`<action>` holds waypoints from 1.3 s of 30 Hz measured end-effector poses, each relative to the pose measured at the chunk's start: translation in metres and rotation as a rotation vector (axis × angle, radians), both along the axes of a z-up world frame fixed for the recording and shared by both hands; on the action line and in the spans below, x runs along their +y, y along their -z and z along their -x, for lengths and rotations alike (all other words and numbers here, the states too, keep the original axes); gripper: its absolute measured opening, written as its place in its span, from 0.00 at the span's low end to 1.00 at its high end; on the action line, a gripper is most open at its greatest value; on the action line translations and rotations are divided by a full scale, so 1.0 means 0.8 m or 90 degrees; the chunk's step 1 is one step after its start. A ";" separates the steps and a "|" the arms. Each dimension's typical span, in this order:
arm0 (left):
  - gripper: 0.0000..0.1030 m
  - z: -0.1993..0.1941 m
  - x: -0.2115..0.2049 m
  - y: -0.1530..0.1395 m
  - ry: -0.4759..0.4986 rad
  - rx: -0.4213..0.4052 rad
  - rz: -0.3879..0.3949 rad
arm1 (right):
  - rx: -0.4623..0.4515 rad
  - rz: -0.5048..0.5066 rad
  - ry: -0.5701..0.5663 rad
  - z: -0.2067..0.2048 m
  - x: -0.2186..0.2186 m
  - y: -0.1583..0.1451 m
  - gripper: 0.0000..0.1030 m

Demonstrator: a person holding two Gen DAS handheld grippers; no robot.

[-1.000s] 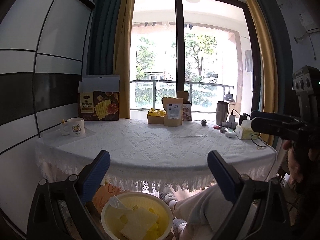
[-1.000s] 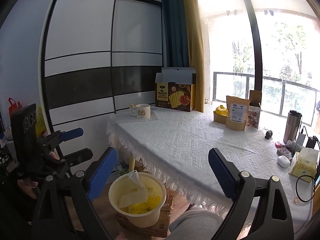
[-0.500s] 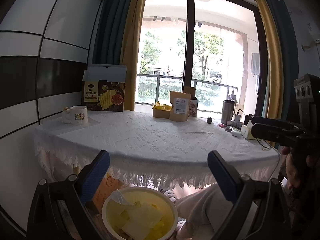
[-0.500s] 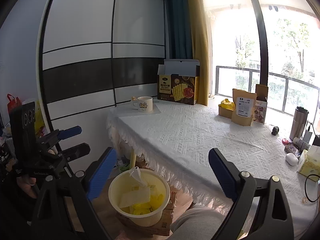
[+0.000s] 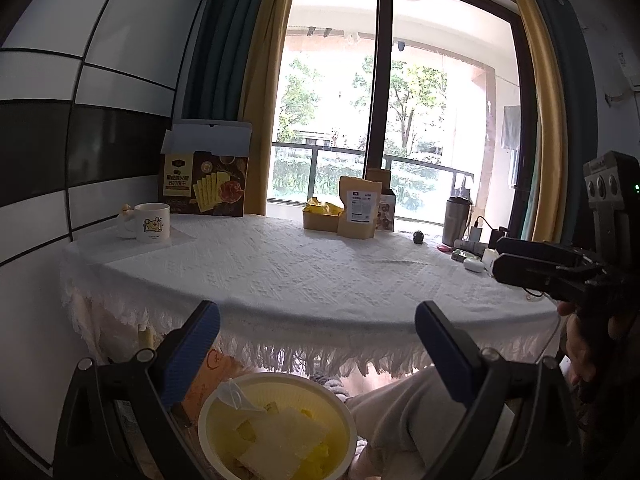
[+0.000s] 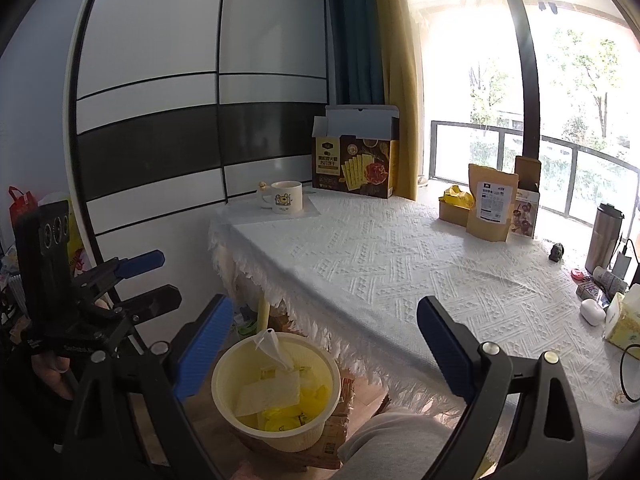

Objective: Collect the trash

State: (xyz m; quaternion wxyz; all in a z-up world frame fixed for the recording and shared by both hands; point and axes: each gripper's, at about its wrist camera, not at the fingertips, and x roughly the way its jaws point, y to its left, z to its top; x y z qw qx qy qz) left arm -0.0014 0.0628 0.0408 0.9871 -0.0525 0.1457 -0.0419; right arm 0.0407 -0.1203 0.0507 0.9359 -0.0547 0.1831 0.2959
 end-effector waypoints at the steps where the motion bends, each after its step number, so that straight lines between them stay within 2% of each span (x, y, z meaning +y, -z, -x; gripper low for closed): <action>1: 0.95 0.000 0.001 0.000 -0.001 0.000 0.000 | 0.000 0.000 0.000 -0.001 0.000 0.000 0.90; 39: 0.95 0.003 -0.018 -0.010 0.016 -0.005 -0.001 | -0.005 -0.013 0.005 0.001 -0.015 0.000 0.90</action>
